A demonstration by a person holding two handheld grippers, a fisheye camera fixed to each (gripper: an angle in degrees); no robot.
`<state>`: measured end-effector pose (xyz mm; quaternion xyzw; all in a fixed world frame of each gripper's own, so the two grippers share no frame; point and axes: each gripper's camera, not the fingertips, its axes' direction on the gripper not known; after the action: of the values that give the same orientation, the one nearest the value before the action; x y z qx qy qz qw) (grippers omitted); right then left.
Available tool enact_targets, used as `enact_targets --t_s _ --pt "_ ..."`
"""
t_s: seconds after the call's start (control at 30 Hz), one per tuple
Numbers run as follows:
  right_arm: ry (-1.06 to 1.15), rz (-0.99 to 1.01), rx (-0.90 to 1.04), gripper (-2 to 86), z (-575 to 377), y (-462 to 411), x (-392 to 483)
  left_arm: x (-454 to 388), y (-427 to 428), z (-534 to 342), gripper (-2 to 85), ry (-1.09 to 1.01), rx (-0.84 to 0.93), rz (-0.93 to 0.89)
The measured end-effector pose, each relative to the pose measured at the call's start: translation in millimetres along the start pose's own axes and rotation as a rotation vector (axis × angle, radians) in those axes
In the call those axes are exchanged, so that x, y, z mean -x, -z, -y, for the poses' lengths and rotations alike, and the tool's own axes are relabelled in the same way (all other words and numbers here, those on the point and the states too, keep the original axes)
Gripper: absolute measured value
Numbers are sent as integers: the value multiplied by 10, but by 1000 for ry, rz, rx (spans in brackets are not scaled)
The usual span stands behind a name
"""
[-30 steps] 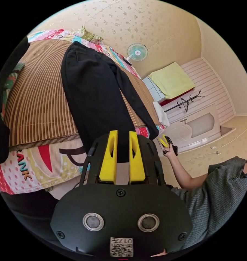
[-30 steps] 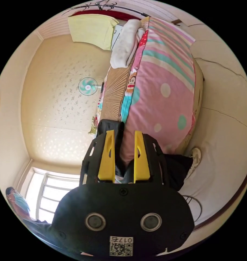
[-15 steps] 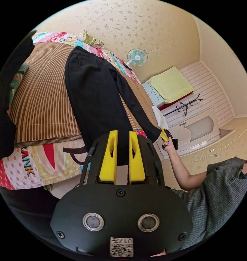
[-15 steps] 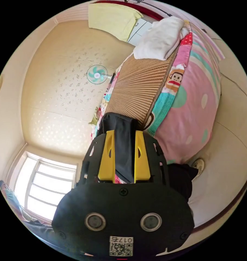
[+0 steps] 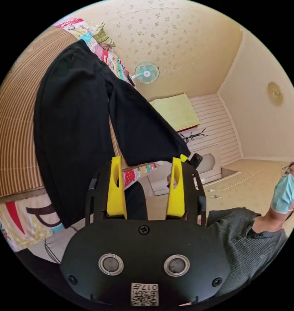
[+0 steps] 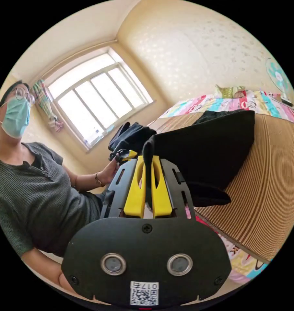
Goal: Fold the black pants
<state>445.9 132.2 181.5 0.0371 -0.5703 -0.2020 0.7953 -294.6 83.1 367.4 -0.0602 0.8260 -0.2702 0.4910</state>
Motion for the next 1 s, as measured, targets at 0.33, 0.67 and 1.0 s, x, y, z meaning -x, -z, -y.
enact_targets --t_s 0.33,0.67,1.0 --pt "220 79 453 49 -201 -1987 344 82 -328 157 3 38 107 148" --pt "-514 -313 134 185 1165 -2464 -2753 -681 -893 21 -7 -163 129 304" --pt "-390 -804 207 37 1882 -4208 -2917 -1124 -948 -58 -6 -258 117 218"
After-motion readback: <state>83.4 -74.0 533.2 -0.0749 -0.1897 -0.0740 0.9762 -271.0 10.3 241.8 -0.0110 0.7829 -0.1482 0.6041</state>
